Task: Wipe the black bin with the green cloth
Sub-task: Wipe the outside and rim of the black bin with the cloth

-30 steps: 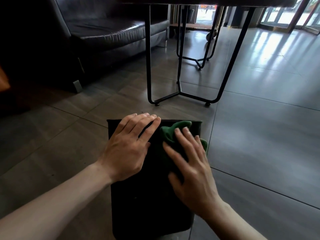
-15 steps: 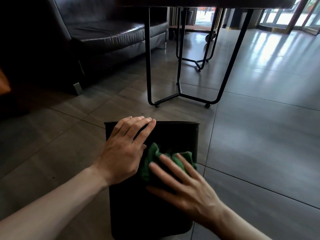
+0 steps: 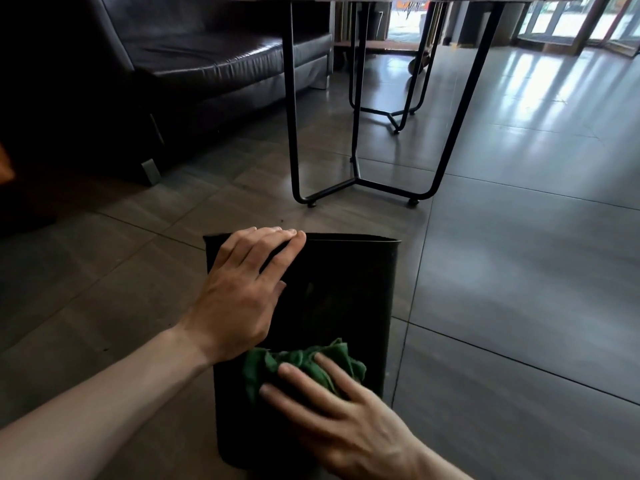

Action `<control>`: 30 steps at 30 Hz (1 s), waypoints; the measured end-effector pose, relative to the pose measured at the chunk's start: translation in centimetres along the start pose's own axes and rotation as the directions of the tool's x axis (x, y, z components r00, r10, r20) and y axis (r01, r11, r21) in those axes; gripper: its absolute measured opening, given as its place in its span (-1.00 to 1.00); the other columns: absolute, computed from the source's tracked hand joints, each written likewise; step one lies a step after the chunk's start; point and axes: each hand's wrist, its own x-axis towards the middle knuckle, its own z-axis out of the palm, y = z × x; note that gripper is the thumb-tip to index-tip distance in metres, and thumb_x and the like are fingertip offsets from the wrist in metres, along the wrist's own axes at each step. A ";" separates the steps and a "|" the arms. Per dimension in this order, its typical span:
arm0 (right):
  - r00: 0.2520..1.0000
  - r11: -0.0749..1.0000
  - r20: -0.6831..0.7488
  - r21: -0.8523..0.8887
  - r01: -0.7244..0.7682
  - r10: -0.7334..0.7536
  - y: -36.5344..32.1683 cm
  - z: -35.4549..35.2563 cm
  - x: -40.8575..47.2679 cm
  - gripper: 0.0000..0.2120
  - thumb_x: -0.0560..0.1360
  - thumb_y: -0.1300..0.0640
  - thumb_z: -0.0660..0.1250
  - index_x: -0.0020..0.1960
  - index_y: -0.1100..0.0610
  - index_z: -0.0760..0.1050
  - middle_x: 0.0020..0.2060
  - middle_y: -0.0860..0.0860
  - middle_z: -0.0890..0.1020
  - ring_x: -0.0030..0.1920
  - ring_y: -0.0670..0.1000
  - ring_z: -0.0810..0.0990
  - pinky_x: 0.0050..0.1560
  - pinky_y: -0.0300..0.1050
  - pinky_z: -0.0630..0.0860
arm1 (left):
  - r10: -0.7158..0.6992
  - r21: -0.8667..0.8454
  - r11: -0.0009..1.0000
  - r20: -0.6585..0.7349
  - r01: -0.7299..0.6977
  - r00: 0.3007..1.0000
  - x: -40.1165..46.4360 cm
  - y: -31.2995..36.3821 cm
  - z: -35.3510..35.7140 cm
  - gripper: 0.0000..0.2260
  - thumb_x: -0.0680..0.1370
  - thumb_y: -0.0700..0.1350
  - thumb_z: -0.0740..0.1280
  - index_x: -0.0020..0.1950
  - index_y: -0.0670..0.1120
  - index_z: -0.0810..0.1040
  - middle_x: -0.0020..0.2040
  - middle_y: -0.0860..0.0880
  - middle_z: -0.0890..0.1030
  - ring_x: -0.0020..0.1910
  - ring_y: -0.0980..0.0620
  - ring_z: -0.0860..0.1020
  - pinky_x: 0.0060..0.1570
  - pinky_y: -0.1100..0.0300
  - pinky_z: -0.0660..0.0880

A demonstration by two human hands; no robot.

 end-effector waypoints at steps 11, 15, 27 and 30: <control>0.721 0.730 -0.175 0.325 -0.601 0.671 8.9 -3.6 3.4 -0.50 0.64 0.24 0.38 0.56 0.07 0.42 0.61 0.15 0.33 0.65 0.20 0.20 0.51 0.23 0.40 | -0.016 -0.020 1.000 0.002 0.016 1.000 0.6 0.4 0.3 -0.46 0.56 -0.19 0.27 0.56 -0.22 0.38 0.44 -0.17 0.51 0.45 -0.21 0.46 0.54 -0.11 0.27; 0.946 0.947 -0.141 0.180 -0.264 0.291 2.9 -1.8 1.7 -0.65 0.71 0.19 0.25 0.48 0.07 0.51 0.57 0.15 0.40 0.61 0.27 0.27 0.49 0.23 0.41 | -0.013 -0.025 1.000 0.031 0.014 0.999 0.4 0.3 -0.1 -0.44 0.53 -0.18 0.15 0.56 -0.22 0.38 0.44 -0.18 0.50 0.45 -0.23 0.46 0.53 -0.13 0.28; 0.745 0.761 -0.171 0.230 -0.606 0.645 8.5 -4.9 2.8 -0.60 0.60 0.29 0.40 0.43 0.12 0.57 0.55 0.14 0.42 0.60 0.23 0.31 0.49 0.19 0.46 | -0.023 -0.042 0.999 0.019 0.024 1.000 0.1 0.5 -0.2 -0.46 0.56 -0.16 0.28 0.56 -0.20 0.38 0.44 -0.16 0.50 0.46 -0.19 0.45 0.58 -0.09 0.21; 0.928 0.933 -0.146 0.164 -0.319 0.343 4.6 -3.6 1.1 -0.73 0.69 0.21 0.29 0.34 0.10 0.63 0.51 0.15 0.47 0.56 0.28 0.37 0.42 0.21 0.49 | -0.017 -0.039 0.999 0.008 0.017 1.000 -0.2 0.2 -0.1 -0.45 0.57 -0.18 0.27 0.57 -0.20 0.36 0.43 -0.16 0.49 0.46 -0.18 0.43 0.59 -0.08 0.18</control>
